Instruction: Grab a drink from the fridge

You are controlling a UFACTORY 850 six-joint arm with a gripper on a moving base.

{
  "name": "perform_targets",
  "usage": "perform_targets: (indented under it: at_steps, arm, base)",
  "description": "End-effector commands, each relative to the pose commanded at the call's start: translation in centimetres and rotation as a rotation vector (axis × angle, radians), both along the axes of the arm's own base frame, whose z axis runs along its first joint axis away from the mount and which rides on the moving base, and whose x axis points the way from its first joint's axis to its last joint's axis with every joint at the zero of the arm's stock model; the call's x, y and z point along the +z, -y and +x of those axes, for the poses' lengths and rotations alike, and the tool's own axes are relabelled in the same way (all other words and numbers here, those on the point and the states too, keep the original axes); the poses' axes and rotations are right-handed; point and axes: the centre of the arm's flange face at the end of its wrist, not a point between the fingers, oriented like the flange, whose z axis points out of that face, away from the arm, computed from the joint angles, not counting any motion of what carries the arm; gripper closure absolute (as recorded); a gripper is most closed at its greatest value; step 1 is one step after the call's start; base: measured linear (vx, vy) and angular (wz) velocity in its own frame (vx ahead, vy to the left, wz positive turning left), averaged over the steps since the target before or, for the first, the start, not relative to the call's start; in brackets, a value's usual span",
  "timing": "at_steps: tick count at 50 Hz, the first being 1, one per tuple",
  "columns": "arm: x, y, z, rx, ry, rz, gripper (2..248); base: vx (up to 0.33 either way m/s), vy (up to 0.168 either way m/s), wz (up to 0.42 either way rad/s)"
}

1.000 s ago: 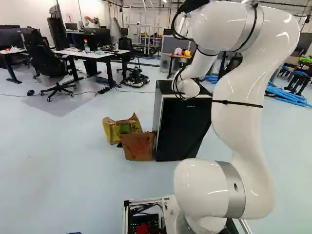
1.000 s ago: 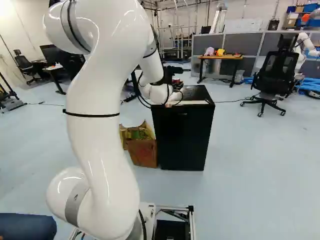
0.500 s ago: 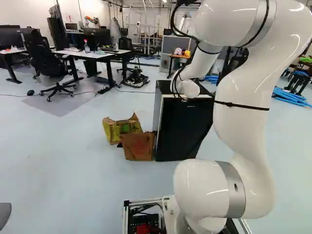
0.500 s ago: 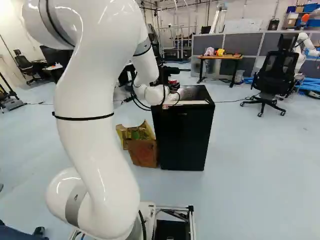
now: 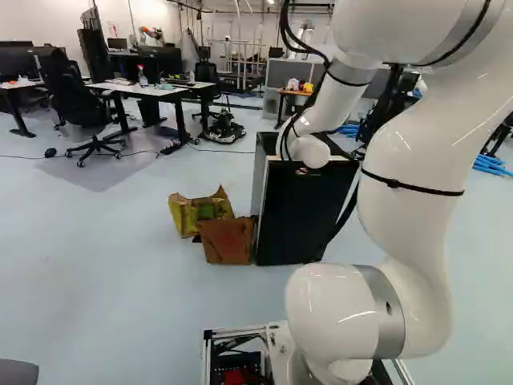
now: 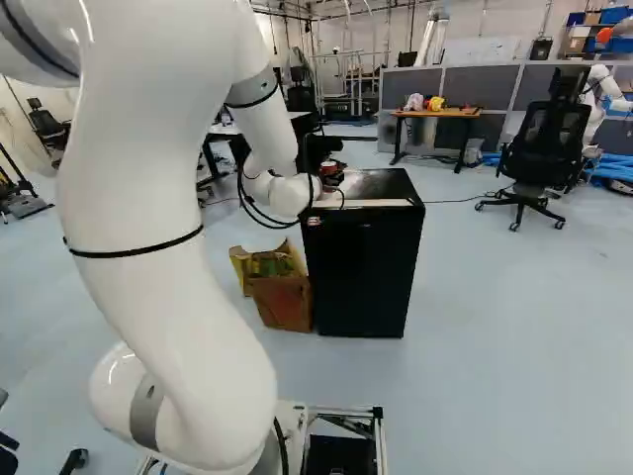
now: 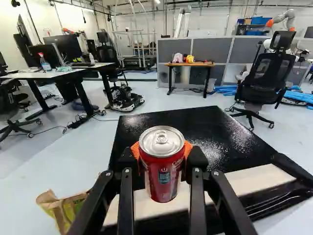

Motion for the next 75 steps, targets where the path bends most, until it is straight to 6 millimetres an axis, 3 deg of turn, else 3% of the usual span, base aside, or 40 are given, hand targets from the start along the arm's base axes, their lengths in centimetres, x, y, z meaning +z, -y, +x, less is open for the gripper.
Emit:
perform_targets:
  at_steps: [41,58,75]
  arm:
    - [-2.0,-5.2,-13.5,0.109,-0.082,-0.002,150]
    - [-3.2,-6.3,-17.5,0.141,-0.105,-0.003,150]
    - [-4.2,-6.9,-20.2,0.162,-0.121,-0.005,150]
  base:
    - [0.0,0.0,0.0]
    - [0.0,0.0,0.0]
    - [0.0,0.0,0.0]
